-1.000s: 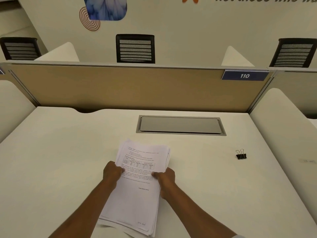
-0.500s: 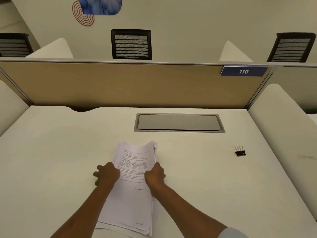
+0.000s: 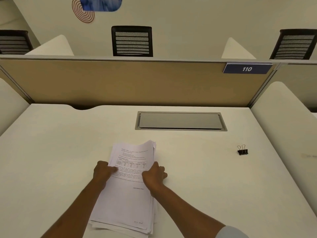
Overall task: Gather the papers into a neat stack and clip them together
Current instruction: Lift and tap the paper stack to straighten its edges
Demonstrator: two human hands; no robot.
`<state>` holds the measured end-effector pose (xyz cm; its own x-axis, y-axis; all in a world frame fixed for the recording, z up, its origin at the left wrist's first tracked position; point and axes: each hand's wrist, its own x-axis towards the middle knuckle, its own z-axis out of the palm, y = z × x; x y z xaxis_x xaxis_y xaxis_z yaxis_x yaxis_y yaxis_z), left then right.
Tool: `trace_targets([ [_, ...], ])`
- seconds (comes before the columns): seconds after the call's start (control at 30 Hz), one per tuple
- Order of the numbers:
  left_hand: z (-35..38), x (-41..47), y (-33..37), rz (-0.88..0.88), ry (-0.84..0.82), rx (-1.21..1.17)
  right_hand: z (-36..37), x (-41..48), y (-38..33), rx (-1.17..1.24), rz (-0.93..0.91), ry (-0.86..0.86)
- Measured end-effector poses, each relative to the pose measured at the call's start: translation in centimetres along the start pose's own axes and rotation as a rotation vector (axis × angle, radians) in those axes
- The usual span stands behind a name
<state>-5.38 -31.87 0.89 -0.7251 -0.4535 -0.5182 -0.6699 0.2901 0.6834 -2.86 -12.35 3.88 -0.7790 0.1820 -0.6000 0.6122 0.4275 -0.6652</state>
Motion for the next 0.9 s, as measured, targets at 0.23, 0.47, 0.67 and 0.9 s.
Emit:
trace_targets([
  [0.23,-1.9,-1.3,0.3,0.006,-0.312,-0.204,0.1,1.4,1.1,0.216,-0.029,-0.069],
  [0.47,-1.7,-2.5,0.4,0.036,-0.581,-0.26,-1.7,0.2,1.3,0.288,-0.014,-0.137],
  [0.67,-1.2,-3.7,-0.3,0.101,-0.561,-0.376,-3.8,0.2,1.3,0.473,-0.105,-0.193],
  [0.9,-1.2,-5.2,0.6,0.201,-0.645,-0.517,-7.5,0.8,2.1,0.682,-0.146,-0.232],
])
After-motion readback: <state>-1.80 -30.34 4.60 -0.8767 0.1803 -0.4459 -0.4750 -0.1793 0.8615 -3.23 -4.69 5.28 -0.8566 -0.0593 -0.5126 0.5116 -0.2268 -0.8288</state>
